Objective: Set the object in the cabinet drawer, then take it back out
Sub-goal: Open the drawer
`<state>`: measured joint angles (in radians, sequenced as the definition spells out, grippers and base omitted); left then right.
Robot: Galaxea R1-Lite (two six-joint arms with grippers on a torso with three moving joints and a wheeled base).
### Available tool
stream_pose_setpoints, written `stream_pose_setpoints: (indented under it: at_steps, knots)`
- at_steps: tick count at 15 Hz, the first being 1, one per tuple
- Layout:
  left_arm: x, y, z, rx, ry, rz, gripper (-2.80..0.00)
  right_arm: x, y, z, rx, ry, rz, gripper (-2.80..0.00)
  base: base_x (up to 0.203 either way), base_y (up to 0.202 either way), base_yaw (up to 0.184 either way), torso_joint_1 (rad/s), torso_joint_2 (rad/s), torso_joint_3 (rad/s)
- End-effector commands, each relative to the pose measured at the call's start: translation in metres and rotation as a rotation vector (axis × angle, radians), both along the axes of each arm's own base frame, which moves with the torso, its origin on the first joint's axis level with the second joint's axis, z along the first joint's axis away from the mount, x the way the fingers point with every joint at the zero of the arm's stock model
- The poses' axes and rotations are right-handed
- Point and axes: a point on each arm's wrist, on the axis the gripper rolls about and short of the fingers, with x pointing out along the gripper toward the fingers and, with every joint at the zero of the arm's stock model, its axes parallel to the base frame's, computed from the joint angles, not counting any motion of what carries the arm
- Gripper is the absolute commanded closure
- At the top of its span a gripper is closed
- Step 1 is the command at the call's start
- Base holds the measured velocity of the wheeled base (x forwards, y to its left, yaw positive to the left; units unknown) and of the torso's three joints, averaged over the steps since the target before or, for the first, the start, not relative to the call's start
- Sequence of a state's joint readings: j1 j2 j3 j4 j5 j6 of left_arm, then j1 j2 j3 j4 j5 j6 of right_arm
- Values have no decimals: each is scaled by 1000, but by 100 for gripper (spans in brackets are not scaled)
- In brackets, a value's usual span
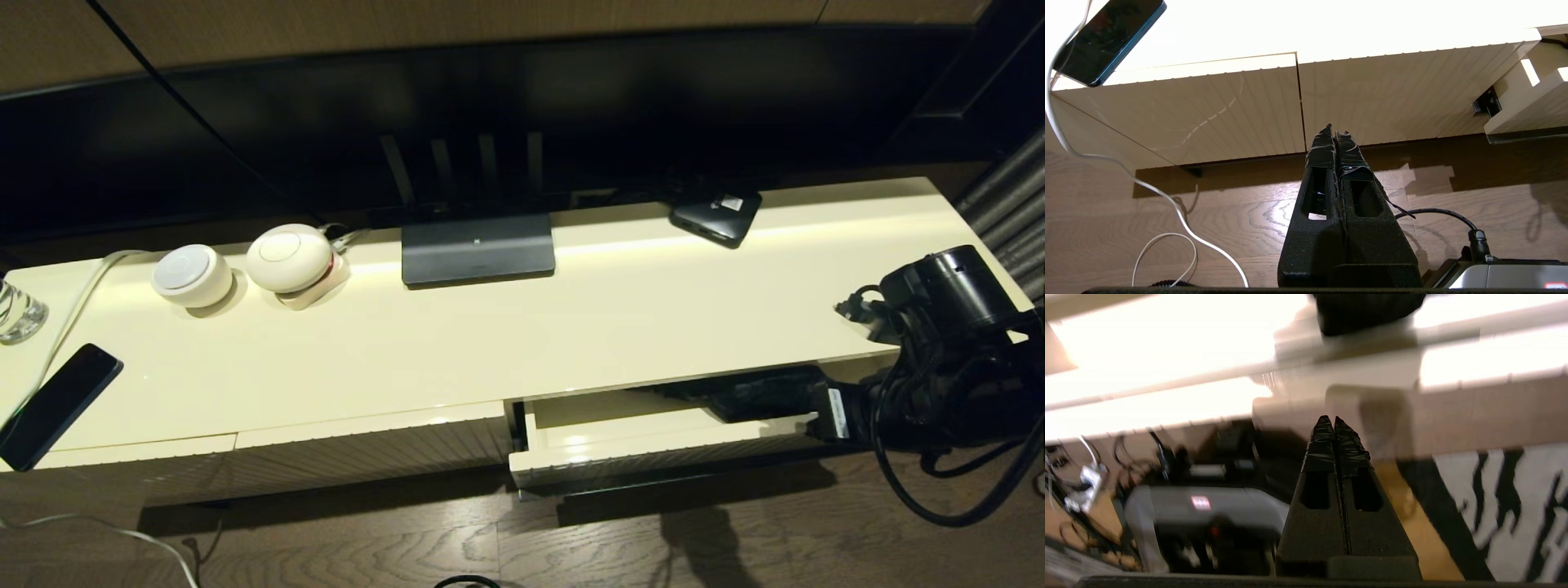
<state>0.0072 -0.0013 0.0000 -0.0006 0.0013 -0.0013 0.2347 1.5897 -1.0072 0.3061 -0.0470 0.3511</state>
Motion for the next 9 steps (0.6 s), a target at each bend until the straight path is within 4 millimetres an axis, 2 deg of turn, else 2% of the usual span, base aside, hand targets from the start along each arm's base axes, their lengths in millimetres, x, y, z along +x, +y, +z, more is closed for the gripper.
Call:
stream_pose_setpoints:
  at_steps: [1, 5, 9]
  knots:
    - [0, 0, -1, 0, 5, 1, 0, 10, 1, -5, 3, -20, -6, 0, 0, 0, 0, 0, 0, 0]
    - [0, 0, -1, 0, 5, 1, 0, 16, 3, -4, 16, -78, -4, 0, 0, 0, 0, 0, 0, 0]
    - [0, 0, -1, 0, 3, 1, 0, 18, 3, -10, 12, -65, -2, 0, 0, 0, 0, 0, 0, 0]
